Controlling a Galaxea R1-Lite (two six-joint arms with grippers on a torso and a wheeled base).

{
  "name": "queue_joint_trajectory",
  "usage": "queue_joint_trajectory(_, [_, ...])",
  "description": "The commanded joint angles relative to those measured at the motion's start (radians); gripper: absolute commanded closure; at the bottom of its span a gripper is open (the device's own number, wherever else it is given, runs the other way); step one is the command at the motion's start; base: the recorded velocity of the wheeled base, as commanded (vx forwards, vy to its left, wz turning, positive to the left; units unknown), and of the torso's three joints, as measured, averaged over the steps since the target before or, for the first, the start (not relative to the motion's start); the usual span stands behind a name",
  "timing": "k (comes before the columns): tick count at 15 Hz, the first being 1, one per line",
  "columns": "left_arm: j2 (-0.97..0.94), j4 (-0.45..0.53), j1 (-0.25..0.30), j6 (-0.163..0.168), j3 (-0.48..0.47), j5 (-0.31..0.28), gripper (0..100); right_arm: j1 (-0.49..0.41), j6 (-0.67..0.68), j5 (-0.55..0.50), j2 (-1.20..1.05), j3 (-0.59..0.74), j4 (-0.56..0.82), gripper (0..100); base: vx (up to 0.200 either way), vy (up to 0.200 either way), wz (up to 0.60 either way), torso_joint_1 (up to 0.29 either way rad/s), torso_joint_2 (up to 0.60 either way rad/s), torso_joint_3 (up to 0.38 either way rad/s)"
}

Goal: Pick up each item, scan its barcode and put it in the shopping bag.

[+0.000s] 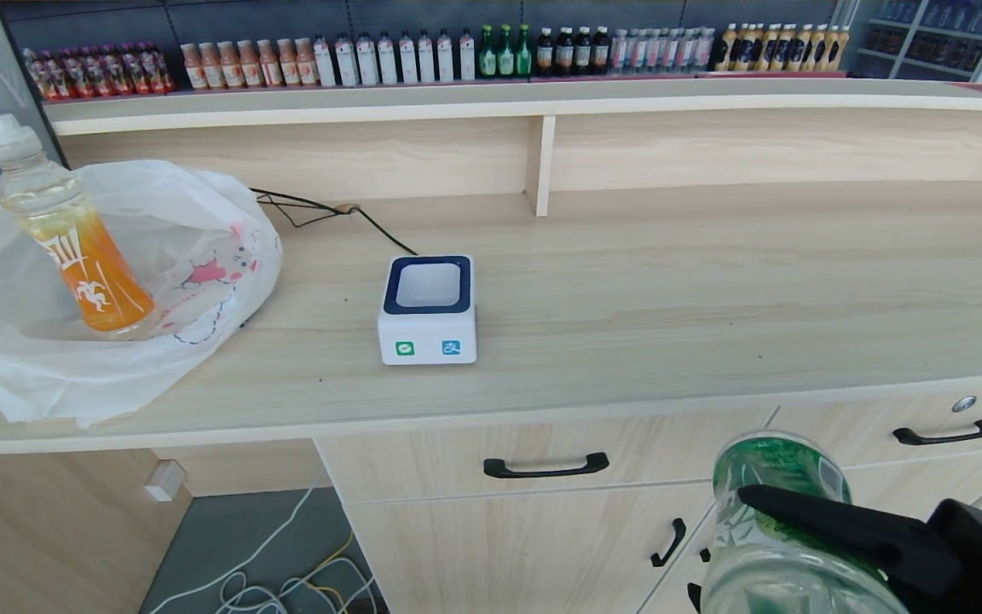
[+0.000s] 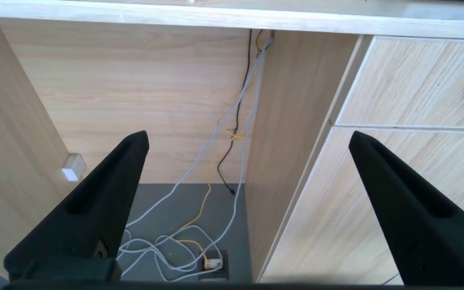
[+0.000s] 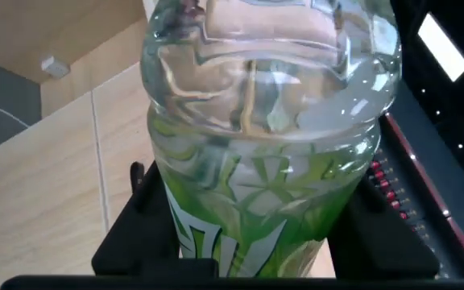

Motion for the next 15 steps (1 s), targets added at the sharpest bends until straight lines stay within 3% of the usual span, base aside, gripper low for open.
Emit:
queue_joint_trajectory(1, [0.000,0.000,-0.001,0.000,0.000,0.000,0,0.003,-0.102,0.000,-0.034,-0.008,-0.001,100,0.000,0.000,0.00,0.000,0.00,0.000])
queue_joint_trajectory(3, [0.000,0.000,-0.001,0.000,0.000,0.000,0,0.062,-0.177,-0.007,-0.071,0.000,0.008,100,0.000,0.000,0.00,0.000,0.00,0.000])
queue_joint_trajectory(7, [0.000,0.000,0.001,0.000,0.000,0.000,0,0.138,-0.191,-0.009,-0.046,0.020,0.062,100,0.000,0.000,0.00,0.000,0.00,0.000])
queue_joint_trajectory(10, [0.000,0.000,0.001,0.000,0.000,0.000,0,0.161,-0.191,0.012,-0.052,-0.029,0.160,100,0.000,0.000,0.00,0.000,0.00,0.000])
queue_joint_trajectory(15, [0.000,0.000,-0.001,0.000,0.000,0.000,0,0.212,-0.226,0.043,0.012,-0.087,0.149,100,0.000,0.000,0.00,0.000,0.00,0.000])
